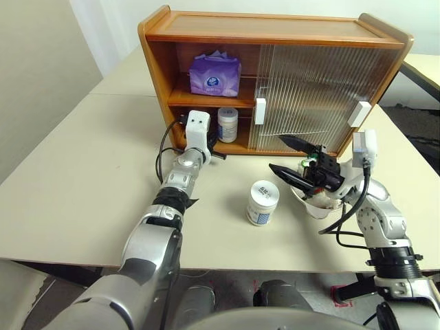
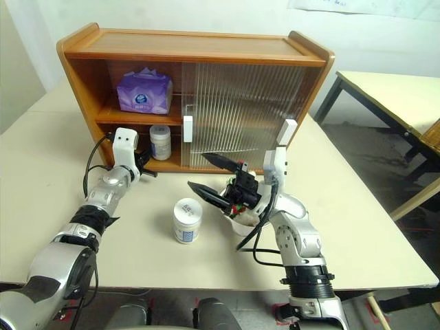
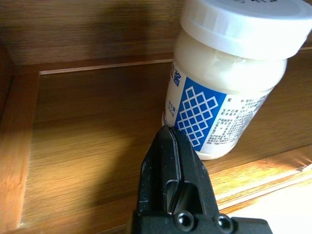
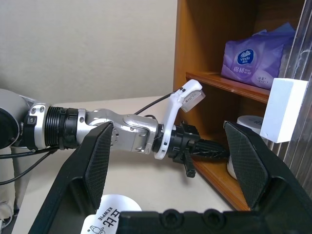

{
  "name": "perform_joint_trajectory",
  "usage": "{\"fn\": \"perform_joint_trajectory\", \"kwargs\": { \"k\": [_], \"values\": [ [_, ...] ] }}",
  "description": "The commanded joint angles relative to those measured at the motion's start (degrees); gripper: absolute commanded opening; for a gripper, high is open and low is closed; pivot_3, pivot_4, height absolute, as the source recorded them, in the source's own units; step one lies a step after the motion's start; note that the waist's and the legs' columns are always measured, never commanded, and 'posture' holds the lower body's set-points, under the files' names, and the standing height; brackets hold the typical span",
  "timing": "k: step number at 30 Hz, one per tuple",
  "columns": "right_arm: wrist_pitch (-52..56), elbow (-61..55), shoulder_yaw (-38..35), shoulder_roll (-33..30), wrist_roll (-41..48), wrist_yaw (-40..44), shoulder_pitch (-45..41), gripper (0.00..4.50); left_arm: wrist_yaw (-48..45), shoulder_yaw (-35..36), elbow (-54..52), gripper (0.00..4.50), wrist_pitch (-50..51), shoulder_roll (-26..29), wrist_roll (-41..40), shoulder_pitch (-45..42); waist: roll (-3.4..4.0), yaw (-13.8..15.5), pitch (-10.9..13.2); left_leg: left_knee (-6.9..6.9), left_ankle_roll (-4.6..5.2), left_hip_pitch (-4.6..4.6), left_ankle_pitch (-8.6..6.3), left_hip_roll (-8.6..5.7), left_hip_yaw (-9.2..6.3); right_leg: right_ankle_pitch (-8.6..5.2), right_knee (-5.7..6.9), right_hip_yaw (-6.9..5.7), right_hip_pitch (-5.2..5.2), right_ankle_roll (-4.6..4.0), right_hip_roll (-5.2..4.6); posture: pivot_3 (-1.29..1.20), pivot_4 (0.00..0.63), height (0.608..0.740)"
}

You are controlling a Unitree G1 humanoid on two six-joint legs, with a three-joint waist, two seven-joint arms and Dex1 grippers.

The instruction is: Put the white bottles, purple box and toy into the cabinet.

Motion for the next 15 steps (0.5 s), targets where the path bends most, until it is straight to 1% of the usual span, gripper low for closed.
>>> {"fn": "perform_joint_trajectory", "kwargs": {
  "k": [1, 15],
  "values": [
    [-0.27, -0.31, 0.47, -0.01, -0.46, -0.14, -0.09, 4.50, -0.80, -0.67, 1.16, 0.02, -0.36, -0.80, 0.34, -1.05, 0.00, 0.03, 0.00, 0.00, 0.00, 0.00, 0.00, 0.00, 0.00, 0.00, 0.00, 0.00, 0.00, 0.01, 0.00, -0.12, 0.000, 0.740],
    [-0.38, -0.55, 0.39, -0.01, -0.57, -0.29, 0.20, 4.50, -2.69, -1.19, 3.14, 0.02, -1.00, -2.51, 0.81, -3.38, 0.00, -0.22, 0.00, 0.02, 0.02, -0.01, -0.01, -0.01, 0.00, -0.01, -0.01, 0.02, 0.00, 0.02, 0.00, -0.14, 0.000, 0.740]
  ]
}}
